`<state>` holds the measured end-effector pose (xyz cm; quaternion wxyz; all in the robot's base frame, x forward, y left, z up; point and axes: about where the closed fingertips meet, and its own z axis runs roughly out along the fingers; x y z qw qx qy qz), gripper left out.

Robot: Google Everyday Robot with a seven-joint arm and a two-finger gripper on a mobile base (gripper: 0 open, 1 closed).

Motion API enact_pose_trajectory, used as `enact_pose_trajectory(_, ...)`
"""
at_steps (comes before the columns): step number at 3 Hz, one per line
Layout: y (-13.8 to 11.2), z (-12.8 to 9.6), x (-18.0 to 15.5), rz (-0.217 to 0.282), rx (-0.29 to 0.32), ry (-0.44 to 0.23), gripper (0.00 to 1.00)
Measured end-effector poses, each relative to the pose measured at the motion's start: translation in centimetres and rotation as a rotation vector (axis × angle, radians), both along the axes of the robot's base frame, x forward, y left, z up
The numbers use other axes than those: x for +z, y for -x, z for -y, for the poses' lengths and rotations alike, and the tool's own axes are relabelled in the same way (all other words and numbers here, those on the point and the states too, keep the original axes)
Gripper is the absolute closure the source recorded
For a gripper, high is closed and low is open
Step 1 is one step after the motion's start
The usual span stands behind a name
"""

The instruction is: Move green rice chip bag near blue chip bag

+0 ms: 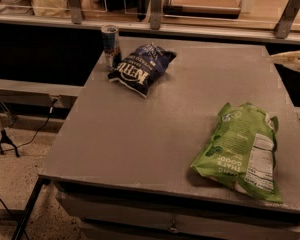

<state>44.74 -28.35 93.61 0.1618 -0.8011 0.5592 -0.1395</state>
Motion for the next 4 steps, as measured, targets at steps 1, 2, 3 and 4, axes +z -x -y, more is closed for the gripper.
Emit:
enact_pose_trajectory(1,0.1,-1.0,-1.3,-0.019,0.142,0.020,0.00)
enact_pose_trajectory(2,0.9,-2.6,-2.5,-0.038,0.316,0.052,0.00)
enact_pose_trajectory(3,1.8,-3.6,-4.1,-0.063,0.465,0.084,0.00)
enact_pose_trajectory(4,2.8,-4.6,-5.3,-0.070,0.589,0.090,0.00)
